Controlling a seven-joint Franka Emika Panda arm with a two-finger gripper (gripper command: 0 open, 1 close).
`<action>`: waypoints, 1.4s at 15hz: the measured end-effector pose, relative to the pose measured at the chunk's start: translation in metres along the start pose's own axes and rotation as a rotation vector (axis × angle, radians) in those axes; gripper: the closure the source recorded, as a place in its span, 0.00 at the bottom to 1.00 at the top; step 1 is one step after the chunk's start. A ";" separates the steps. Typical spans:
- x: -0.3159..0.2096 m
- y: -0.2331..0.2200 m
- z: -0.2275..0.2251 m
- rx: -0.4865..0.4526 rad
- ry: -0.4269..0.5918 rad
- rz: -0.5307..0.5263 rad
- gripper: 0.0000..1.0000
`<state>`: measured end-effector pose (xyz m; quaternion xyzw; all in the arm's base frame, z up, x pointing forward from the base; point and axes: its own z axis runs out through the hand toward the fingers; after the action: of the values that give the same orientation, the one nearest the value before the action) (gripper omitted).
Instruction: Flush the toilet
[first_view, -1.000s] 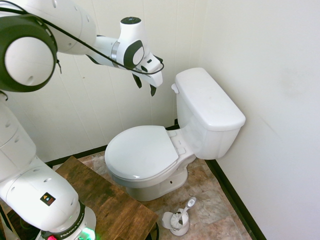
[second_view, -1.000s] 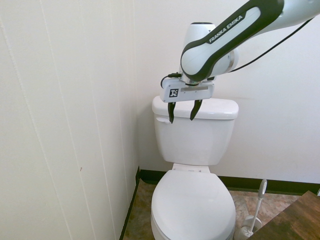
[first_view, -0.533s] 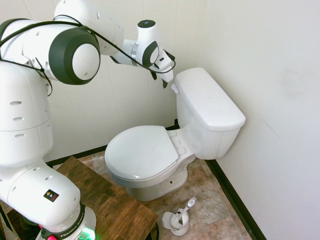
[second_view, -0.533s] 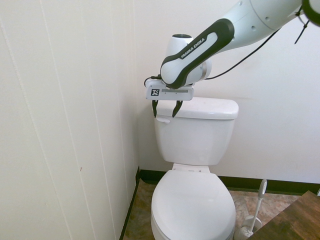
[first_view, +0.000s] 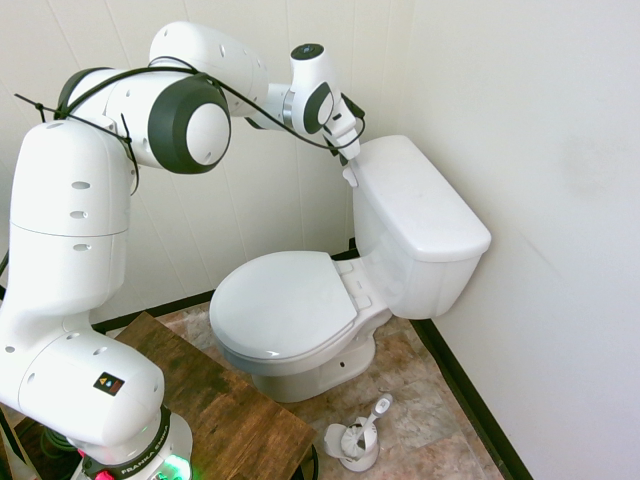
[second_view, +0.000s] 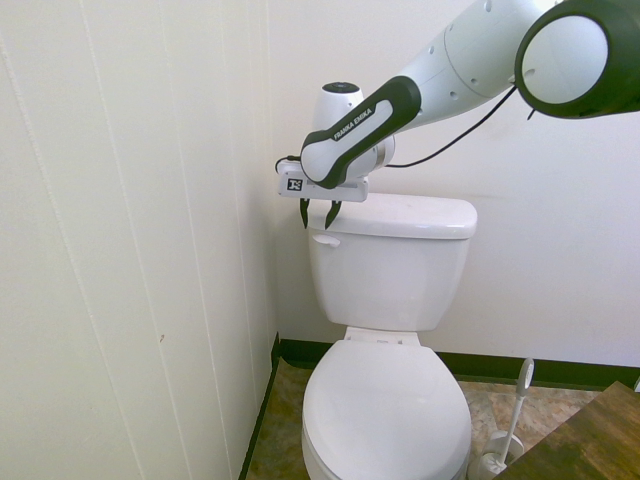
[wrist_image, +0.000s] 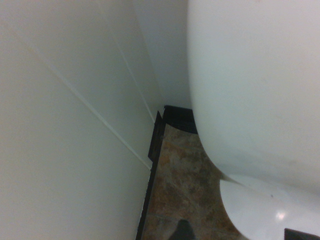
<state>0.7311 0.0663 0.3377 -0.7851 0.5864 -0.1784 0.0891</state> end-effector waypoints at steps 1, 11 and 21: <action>0.005 -0.002 0.003 0.000 0.011 0.015 1.00; 0.009 -0.002 0.021 -0.029 0.019 0.058 1.00; 0.012 0.009 0.061 -0.074 0.023 0.080 1.00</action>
<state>0.7498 0.0484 0.2808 -0.7617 0.6245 -0.1620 0.0603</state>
